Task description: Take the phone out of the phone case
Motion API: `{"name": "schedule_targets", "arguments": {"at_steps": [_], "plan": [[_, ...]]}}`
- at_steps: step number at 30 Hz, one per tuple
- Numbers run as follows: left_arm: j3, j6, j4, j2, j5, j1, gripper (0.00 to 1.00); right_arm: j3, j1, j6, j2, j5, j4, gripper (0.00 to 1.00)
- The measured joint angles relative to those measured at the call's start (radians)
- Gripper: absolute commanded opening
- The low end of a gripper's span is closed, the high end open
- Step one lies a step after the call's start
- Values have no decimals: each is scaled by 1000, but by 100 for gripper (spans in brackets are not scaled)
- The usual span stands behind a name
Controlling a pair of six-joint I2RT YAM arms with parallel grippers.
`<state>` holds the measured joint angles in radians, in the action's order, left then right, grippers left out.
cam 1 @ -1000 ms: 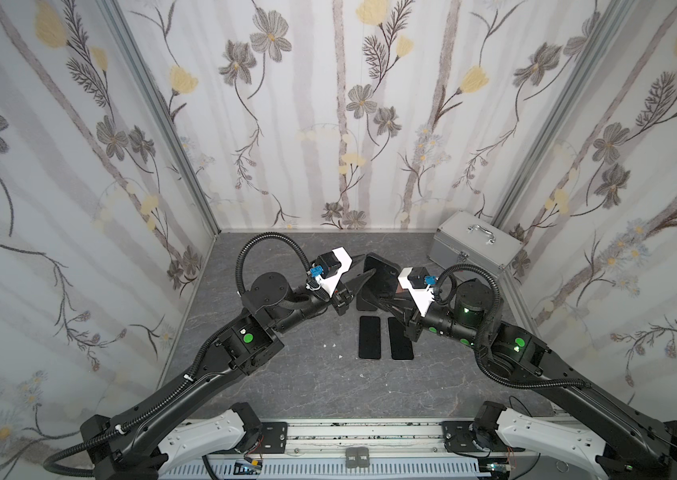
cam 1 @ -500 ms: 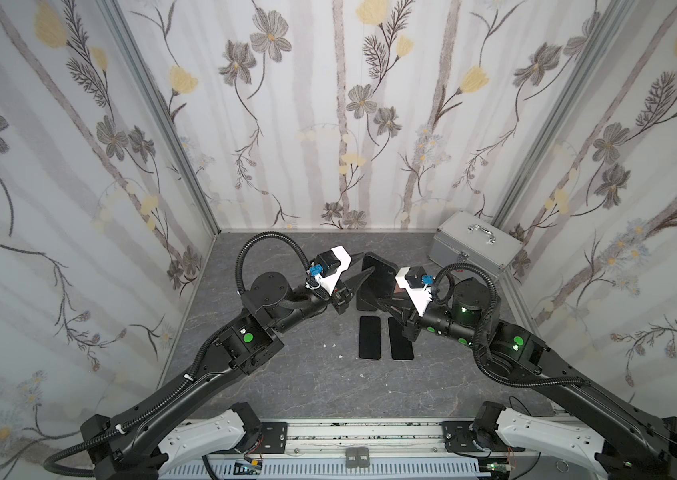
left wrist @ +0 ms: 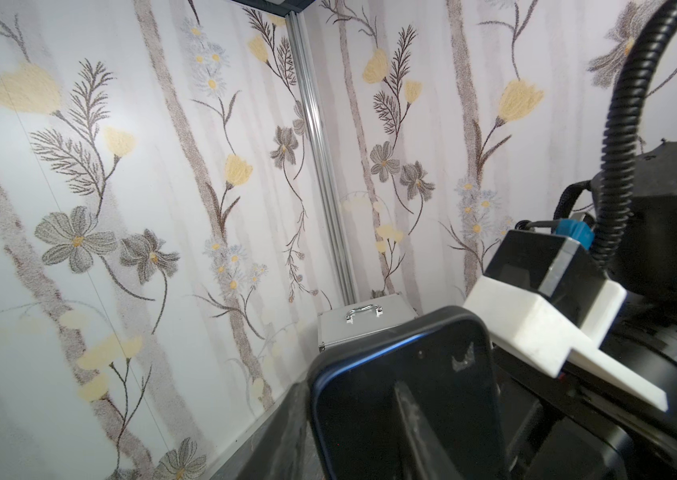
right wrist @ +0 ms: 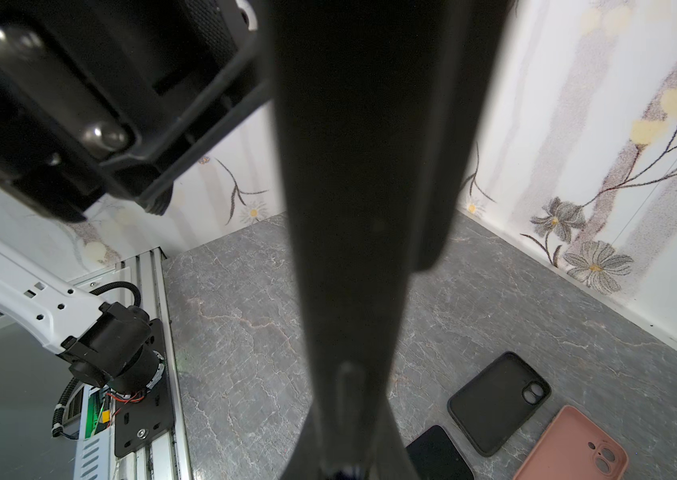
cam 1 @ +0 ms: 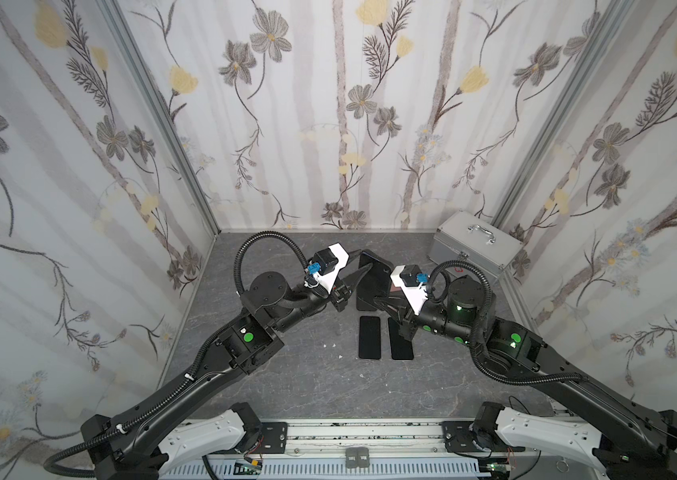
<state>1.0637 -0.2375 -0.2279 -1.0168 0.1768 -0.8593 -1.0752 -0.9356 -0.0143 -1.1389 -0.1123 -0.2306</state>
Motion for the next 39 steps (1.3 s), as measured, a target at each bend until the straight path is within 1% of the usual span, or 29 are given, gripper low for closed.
{"name": "schedule_targets", "arguments": {"at_steps": [7,15,22,26,31,39], "plan": [[-4,6,1,-2,7,2,35,-23,-1,0,-13,8,-42,0],[-4,9,32,-4,21,3,39,-28,-1,2,-17,7,-73,0],[-4,10,54,1,24,4,34,-32,-1,16,-16,7,-98,0],[-4,23,58,4,51,7,32,-42,0,30,-14,2,-123,0],[-5,33,59,6,87,16,31,-48,20,42,-8,-44,-142,0],[-8,68,61,-3,175,36,31,-53,71,60,-1,-154,-185,0]]}}
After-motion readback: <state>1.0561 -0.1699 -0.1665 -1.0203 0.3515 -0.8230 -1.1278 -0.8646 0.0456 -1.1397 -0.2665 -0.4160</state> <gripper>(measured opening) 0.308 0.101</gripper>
